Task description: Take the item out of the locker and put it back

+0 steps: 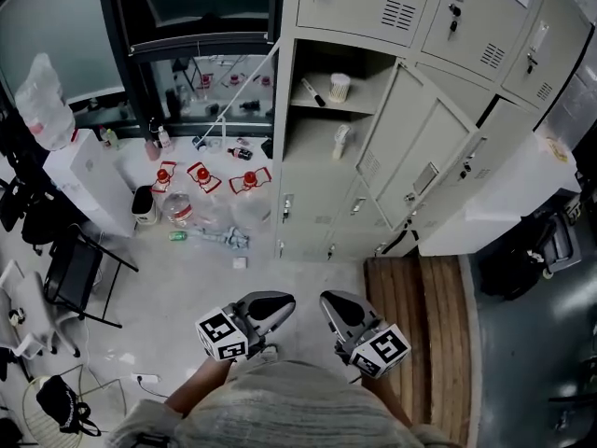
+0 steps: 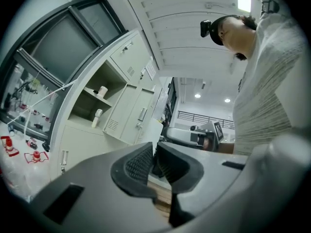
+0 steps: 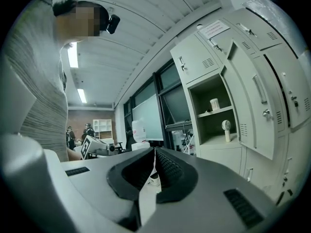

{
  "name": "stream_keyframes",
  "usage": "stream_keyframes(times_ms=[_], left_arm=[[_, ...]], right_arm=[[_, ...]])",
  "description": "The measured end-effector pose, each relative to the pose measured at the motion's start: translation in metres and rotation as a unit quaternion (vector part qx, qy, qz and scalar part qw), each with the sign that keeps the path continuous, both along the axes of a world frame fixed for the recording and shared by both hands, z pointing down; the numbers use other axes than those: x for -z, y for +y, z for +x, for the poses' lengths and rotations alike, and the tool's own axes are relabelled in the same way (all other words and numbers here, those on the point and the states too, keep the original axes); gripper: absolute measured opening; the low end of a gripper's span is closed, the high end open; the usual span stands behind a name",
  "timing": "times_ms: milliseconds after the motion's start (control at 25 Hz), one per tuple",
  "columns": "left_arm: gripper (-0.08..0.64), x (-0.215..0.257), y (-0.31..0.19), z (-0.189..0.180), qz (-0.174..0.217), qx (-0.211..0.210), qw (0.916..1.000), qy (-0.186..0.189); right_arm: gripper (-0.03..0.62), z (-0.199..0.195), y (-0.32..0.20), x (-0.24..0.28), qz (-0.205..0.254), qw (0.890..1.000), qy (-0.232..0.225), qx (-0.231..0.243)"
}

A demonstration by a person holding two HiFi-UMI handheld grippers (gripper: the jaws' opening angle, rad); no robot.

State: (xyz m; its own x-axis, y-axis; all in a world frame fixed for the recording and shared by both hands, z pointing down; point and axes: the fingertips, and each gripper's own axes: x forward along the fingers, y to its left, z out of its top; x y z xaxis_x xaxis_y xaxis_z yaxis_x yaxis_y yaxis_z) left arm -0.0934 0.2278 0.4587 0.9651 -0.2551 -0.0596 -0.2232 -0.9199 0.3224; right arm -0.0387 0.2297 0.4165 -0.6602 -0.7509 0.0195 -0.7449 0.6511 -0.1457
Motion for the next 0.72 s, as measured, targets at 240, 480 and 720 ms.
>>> stream_keyframes(times_ms=[240,480,720], left_arm=[[0.031,0.0,-0.031,0.006,0.007,-0.021,0.9997,0.003],[0.031,0.003,-0.08,0.029,0.021,-0.037,0.9991,0.002],[0.031,0.019,-0.15,0.063,0.048,-0.035,0.9982,-0.002]], right_arm=[[0.026,-0.009,-0.03,-0.008,-0.017,1.0,0.009,-0.008],[0.026,0.004,-0.083,-0.006,-0.012,1.0,0.021,-0.012],[0.026,0.048,-0.163,0.002,0.013,0.998,0.03,-0.052]])
